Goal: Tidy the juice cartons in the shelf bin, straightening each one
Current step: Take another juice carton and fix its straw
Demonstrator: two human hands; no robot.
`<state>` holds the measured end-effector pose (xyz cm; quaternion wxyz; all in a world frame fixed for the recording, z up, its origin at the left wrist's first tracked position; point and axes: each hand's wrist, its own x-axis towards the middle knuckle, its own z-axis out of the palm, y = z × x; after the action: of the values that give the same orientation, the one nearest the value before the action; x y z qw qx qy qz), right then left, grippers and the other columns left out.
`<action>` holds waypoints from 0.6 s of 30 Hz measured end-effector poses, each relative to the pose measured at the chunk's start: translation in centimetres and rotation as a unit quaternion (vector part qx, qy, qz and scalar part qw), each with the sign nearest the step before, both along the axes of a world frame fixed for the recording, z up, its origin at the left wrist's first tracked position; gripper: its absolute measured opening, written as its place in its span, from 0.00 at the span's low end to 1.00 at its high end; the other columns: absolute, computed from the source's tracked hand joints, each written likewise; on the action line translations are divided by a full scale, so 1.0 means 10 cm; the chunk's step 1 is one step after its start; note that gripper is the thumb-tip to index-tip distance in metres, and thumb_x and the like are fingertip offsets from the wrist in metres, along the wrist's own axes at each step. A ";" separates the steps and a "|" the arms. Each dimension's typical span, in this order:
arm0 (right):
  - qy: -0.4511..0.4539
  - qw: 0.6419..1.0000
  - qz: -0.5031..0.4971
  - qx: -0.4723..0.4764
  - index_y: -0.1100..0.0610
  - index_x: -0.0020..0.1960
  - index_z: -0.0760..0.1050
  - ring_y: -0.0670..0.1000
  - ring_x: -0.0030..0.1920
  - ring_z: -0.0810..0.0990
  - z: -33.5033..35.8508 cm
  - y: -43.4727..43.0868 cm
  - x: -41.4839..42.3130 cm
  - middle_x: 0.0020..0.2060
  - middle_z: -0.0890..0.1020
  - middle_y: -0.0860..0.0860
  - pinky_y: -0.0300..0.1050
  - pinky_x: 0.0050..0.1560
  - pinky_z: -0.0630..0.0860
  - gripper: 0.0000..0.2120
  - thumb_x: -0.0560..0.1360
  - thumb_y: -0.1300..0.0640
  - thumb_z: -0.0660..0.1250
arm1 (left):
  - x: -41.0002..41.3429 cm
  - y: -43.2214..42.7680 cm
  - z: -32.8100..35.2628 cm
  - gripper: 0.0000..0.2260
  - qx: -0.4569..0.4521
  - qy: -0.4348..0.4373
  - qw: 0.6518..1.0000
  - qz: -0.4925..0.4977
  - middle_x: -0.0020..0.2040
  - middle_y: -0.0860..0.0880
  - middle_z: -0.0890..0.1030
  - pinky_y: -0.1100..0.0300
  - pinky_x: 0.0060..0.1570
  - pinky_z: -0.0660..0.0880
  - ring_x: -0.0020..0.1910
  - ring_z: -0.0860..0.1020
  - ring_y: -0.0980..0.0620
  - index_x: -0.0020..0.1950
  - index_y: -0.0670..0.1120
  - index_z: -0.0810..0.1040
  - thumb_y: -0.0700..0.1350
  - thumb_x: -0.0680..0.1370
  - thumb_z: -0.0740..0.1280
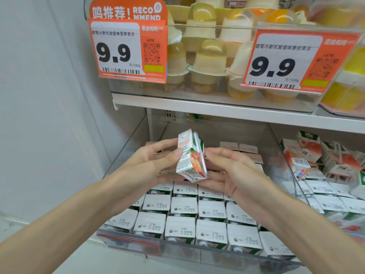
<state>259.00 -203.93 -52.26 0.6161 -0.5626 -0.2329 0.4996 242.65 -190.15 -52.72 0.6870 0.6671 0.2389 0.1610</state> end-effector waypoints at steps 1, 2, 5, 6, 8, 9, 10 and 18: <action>0.015 1.000 0.014 0.004 0.60 0.67 0.79 0.59 0.55 0.89 0.00 0.00 -0.02 0.54 0.89 0.58 0.54 0.59 0.85 0.15 0.84 0.53 0.66 | 0.00 -0.01 0.00 0.19 0.017 0.006 1.000 0.005 0.63 0.48 0.86 0.51 0.67 0.80 0.62 0.85 0.48 0.75 0.53 0.76 0.49 0.83 0.67; 0.015 0.999 0.029 0.006 0.59 0.67 0.80 0.58 0.56 0.88 0.00 0.01 -0.04 0.55 0.88 0.57 0.56 0.61 0.83 0.17 0.83 0.50 0.67 | 0.00 -0.02 0.00 0.20 0.034 0.012 0.999 0.008 0.64 0.51 0.86 0.50 0.69 0.78 0.62 0.85 0.50 0.74 0.54 0.76 0.51 0.82 0.68; -0.040 0.998 0.058 0.000 0.57 0.66 0.82 0.54 0.58 0.88 -0.02 0.01 -0.06 0.56 0.88 0.54 0.55 0.64 0.81 0.20 0.80 0.45 0.71 | 0.00 -0.07 0.02 0.22 0.071 0.031 0.997 -0.009 0.66 0.57 0.84 0.49 0.74 0.71 0.64 0.84 0.54 0.75 0.58 0.75 0.55 0.80 0.69; -0.052 0.997 0.059 0.002 0.56 0.65 0.82 0.53 0.59 0.87 -0.02 0.01 -0.06 0.56 0.88 0.54 0.54 0.65 0.81 0.20 0.79 0.45 0.71 | 0.00 -0.07 0.02 0.23 0.075 0.035 0.996 -0.015 0.66 0.58 0.84 0.48 0.75 0.69 0.65 0.83 0.55 0.76 0.59 0.74 0.55 0.80 0.69; -0.072 0.995 0.063 0.009 0.54 0.66 0.83 0.52 0.60 0.87 -0.02 0.00 -0.04 0.57 0.88 0.53 0.52 0.68 0.78 0.18 0.80 0.47 0.71 | 0.01 -0.06 0.03 0.26 0.081 0.036 0.996 -0.013 0.66 0.58 0.84 0.46 0.77 0.67 0.66 0.82 0.55 0.78 0.61 0.71 0.55 0.80 0.70; -0.082 0.994 0.066 0.011 0.53 0.66 0.82 0.51 0.61 0.86 -0.02 0.00 -0.03 0.57 0.88 0.52 0.50 0.69 0.76 0.17 0.80 0.48 0.70 | 0.00 -0.05 0.03 0.27 0.081 0.034 0.996 -0.008 0.66 0.59 0.84 0.45 0.77 0.67 0.66 0.82 0.55 0.78 0.62 0.70 0.54 0.80 0.71; -0.088 0.994 0.063 0.012 0.53 0.67 0.81 0.50 0.61 0.86 -0.03 0.00 -0.03 0.57 0.88 0.51 0.48 0.70 0.75 0.18 0.80 0.48 0.71 | 0.00 -0.04 0.03 0.28 0.078 0.031 0.996 -0.002 0.66 0.59 0.84 0.45 0.77 0.67 0.66 0.82 0.55 0.79 0.62 0.70 0.53 0.79 0.72; -0.168 0.986 0.005 0.016 0.51 0.61 0.84 0.47 0.55 0.88 -0.07 0.02 0.00 0.55 0.89 0.46 0.32 0.51 0.80 0.14 0.77 0.49 0.75 | 0.03 -0.05 -0.01 0.28 0.062 0.005 0.995 0.073 0.64 0.58 0.85 0.45 0.73 0.73 0.63 0.84 0.52 0.73 0.54 0.78 0.48 0.74 0.79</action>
<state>258.96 -203.73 -53.00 0.5744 -0.6276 -0.3443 0.3972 242.93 -190.62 -52.79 0.6291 0.6903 0.2800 0.2219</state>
